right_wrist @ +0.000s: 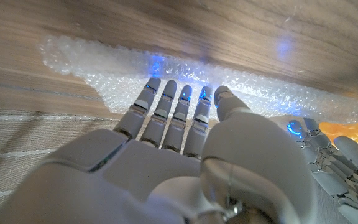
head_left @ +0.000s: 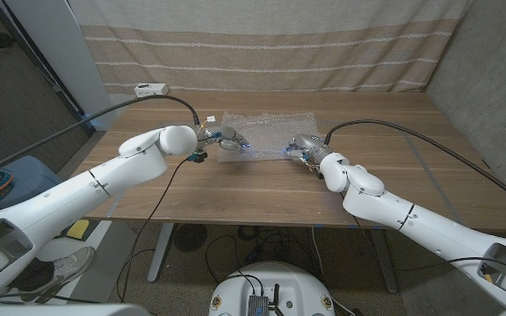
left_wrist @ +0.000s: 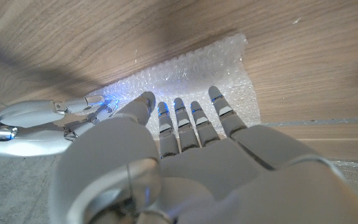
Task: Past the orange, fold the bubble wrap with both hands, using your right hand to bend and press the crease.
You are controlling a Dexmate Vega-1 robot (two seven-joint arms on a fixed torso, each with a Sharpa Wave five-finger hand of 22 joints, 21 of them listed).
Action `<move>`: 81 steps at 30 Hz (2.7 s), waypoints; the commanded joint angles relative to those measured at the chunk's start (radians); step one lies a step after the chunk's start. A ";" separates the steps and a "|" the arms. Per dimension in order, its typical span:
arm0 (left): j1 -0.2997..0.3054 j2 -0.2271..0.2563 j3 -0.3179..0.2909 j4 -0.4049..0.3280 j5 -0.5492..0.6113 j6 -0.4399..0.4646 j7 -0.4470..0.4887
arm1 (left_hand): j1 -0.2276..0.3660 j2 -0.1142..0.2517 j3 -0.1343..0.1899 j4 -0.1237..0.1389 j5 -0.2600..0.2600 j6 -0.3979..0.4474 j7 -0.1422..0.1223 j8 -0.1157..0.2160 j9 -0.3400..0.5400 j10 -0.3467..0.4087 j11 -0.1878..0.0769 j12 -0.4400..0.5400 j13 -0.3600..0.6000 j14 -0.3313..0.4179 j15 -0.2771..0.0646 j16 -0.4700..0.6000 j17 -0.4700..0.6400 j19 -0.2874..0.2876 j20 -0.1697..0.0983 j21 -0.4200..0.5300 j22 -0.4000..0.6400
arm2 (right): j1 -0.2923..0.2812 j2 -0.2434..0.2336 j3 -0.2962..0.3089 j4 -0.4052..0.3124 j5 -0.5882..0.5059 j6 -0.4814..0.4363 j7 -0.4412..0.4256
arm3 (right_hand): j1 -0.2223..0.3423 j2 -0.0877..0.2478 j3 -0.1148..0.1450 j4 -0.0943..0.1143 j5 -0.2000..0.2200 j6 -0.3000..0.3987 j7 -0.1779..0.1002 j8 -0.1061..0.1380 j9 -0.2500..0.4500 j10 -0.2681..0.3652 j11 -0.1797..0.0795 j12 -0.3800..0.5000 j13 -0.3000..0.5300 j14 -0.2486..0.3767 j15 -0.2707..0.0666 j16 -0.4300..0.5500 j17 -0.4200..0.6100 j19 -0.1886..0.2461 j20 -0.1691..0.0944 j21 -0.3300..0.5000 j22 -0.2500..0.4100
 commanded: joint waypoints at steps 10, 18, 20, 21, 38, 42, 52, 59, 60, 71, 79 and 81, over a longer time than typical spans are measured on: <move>-0.064 0.007 0.155 -0.033 0.316 0.021 -0.056 | -0.007 -0.009 0.043 -0.034 0.001 0.129 -0.028 0.012 -0.005 -0.013 -0.028 -0.034 -0.006 -0.043 -0.036 -0.010 -0.009 -0.043 -0.006 -0.023 -0.011 | -0.014 0.028 -0.062 0.077 -0.105 -0.027 -0.071 | 0.068 -0.050 0.005 -0.067 -0.001 -0.016 0.002 -0.003 0.002 -0.047 -0.029 -0.023 0.001 -0.023 -0.082 -0.014 -0.008 0.013 -0.005 0.015 0.002; -0.009 0.010 0.163 -0.080 0.550 0.030 -0.022 | 0.017 -0.020 0.050 -0.077 0.001 0.154 -0.063 0.008 -0.004 -0.015 -0.052 -0.036 -0.009 -0.052 -0.061 -0.005 -0.009 -0.039 -0.020 -0.026 -0.015 | -0.046 0.030 -0.037 0.085 -0.106 0.010 -0.144 | 0.119 -0.057 0.011 -0.082 -0.001 -0.012 -0.003 0.001 0.002 -0.045 -0.039 -0.024 0.000 -0.014 -0.098 -0.009 -0.011 0.035 -0.018 0.026 0.002; 0.016 0.008 0.131 -0.084 0.537 0.025 -0.002 | 0.022 -0.017 0.050 -0.082 0.000 0.148 -0.058 0.004 -0.004 -0.014 -0.051 -0.036 -0.009 -0.050 -0.055 -0.004 -0.009 -0.037 -0.016 -0.026 -0.015 | -0.051 0.029 -0.028 0.080 -0.104 0.018 -0.157 | 0.109 -0.041 0.007 -0.062 -0.003 -0.012 -0.002 0.001 0.003 -0.044 -0.038 -0.024 0.000 -0.014 -0.096 -0.005 -0.006 0.035 -0.018 0.027 0.002; 0.028 0.007 0.116 -0.086 0.533 0.023 0.012 | 0.024 -0.016 0.050 -0.084 0.000 0.142 -0.053 0.001 -0.003 -0.014 -0.047 -0.036 -0.009 -0.050 -0.048 -0.003 -0.008 -0.038 -0.012 -0.026 -0.015 | -0.056 0.027 -0.020 0.077 -0.097 0.029 -0.165 | 0.102 -0.034 0.004 -0.053 -0.005 -0.011 0.001 0.002 0.003 -0.044 -0.037 -0.025 0.000 -0.015 -0.096 -0.004 -0.003 0.035 -0.018 0.027 0.002; 0.180 -0.013 -0.114 -0.104 0.307 -0.072 0.258 | -0.012 -0.045 0.004 -0.086 -0.005 0.001 -0.078 -0.022 0.000 -0.013 -0.029 -0.034 -0.001 0.024 0.006 0.015 -0.002 -0.042 0.041 -0.029 -0.011 | -0.163 0.009 0.156 0.012 0.056 0.253 -0.374 | -0.028 -0.054 -0.035 0.005 -0.011 -0.131 -0.001 -0.025 0.003 -0.125 -0.015 -0.053 -0.001 -0.048 -0.065 -0.044 -0.017 -0.001 0.010 0.018 0.001; 0.158 -0.021 -0.103 -0.087 0.294 -0.074 0.235 | -0.021 -0.036 0.004 -0.080 -0.004 -0.023 -0.075 -0.024 0.000 -0.028 -0.016 -0.039 0.000 0.020 0.013 0.012 0.001 -0.043 0.043 -0.030 -0.010 | -0.162 0.001 0.159 -0.014 0.029 0.222 -0.360 | -0.043 -0.063 -0.039 0.001 -0.010 -0.188 -0.012 -0.030 0.003 -0.161 -0.020 -0.060 -0.001 -0.077 -0.063 -0.061 -0.020 -0.013 0.014 0.013 0.000; 0.092 -0.052 -0.095 0.030 0.163 -0.124 0.166 | -0.182 -0.082 -0.078 -0.029 -0.015 -0.194 -0.077 -0.021 -0.003 -0.156 -0.001 -0.057 0.004 -0.078 0.043 -0.002 0.010 -0.101 0.048 -0.057 -0.007 | -0.137 -0.069 0.137 -0.104 -0.023 0.053 -0.157 | -0.028 -0.076 -0.013 -0.038 -0.003 -0.318 -0.014 -0.029 0.003 -0.276 -0.021 -0.069 -0.002 -0.183 -0.042 -0.124 -0.037 -0.081 0.033 -0.016 -0.003; 0.044 -0.077 -0.065 0.139 0.116 -0.233 0.174 | -0.224 -0.091 -0.096 -0.029 -0.017 -0.250 -0.115 -0.021 -0.006 -0.229 -0.025 -0.063 0.000 -0.144 0.018 -0.009 0.002 -0.106 0.028 -0.066 -0.010 | -0.130 -0.109 0.117 -0.147 -0.052 -0.032 -0.049 | -0.050 -0.091 -0.013 -0.041 -0.007 -0.417 -0.014 -0.031 0.003 -0.358 -0.021 -0.070 -0.003 -0.246 -0.027 -0.151 -0.041 -0.122 0.045 -0.034 -0.005; 0.037 -0.081 -0.056 0.151 0.124 -0.238 0.177 | -0.231 -0.087 -0.096 -0.028 -0.018 -0.265 -0.122 -0.021 -0.006 -0.241 -0.024 -0.062 -0.001 -0.157 0.023 -0.009 0.002 -0.116 0.026 -0.071 -0.011 | -0.130 -0.112 0.113 -0.151 -0.060 -0.043 -0.042 | -0.050 -0.092 -0.013 -0.042 -0.007 -0.420 -0.014 -0.030 0.003 -0.362 -0.022 -0.070 -0.003 -0.248 -0.024 -0.152 -0.042 -0.123 0.046 -0.035 -0.005; -0.029 -0.120 -0.001 0.245 0.184 -0.272 0.202 | -0.266 -0.074 -0.102 -0.021 -0.022 -0.318 -0.144 -0.019 -0.008 -0.295 -0.034 -0.061 -0.005 -0.222 0.020 -0.010 0.000 -0.170 0.010 -0.099 -0.013 | -0.080 -0.104 0.020 -0.132 -0.201 -0.156 0.054 | -0.042 -0.111 0.001 -0.060 -0.003 -0.554 -0.017 -0.028 0.003 -0.487 -0.034 -0.073 -0.005 -0.344 -0.006 -0.176 -0.052 -0.185 0.047 -0.056 -0.008; -0.061 -0.153 0.020 0.319 0.176 -0.279 0.203 | -0.286 -0.087 -0.113 -0.024 -0.024 -0.311 -0.138 -0.009 -0.008 -0.289 -0.026 -0.049 -0.005 -0.205 0.046 0.003 0.000 -0.175 0.037 -0.105 -0.014 | -0.048 -0.072 -0.025 -0.064 -0.280 -0.179 0.076 | -0.017 -0.120 0.010 -0.073 0.001 -0.582 -0.023 -0.025 0.002 -0.516 -0.042 -0.069 -0.006 -0.367 -0.005 -0.178 -0.059 -0.194 0.045 -0.058 -0.008; -0.065 -0.157 0.024 0.328 0.175 -0.278 0.206 | -0.297 -0.085 -0.115 -0.024 -0.024 -0.273 -0.121 0.004 -0.007 -0.267 -0.025 -0.037 -0.005 -0.173 0.055 0.013 0.002 -0.172 0.052 -0.106 -0.013 | -0.047 -0.064 -0.026 -0.049 -0.289 -0.181 0.070 | -0.002 -0.119 0.016 -0.077 0.003 -0.573 -0.023 -0.018 0.002 -0.514 -0.044 -0.065 -0.006 -0.364 -0.007 -0.175 -0.062 -0.191 0.041 -0.056 -0.009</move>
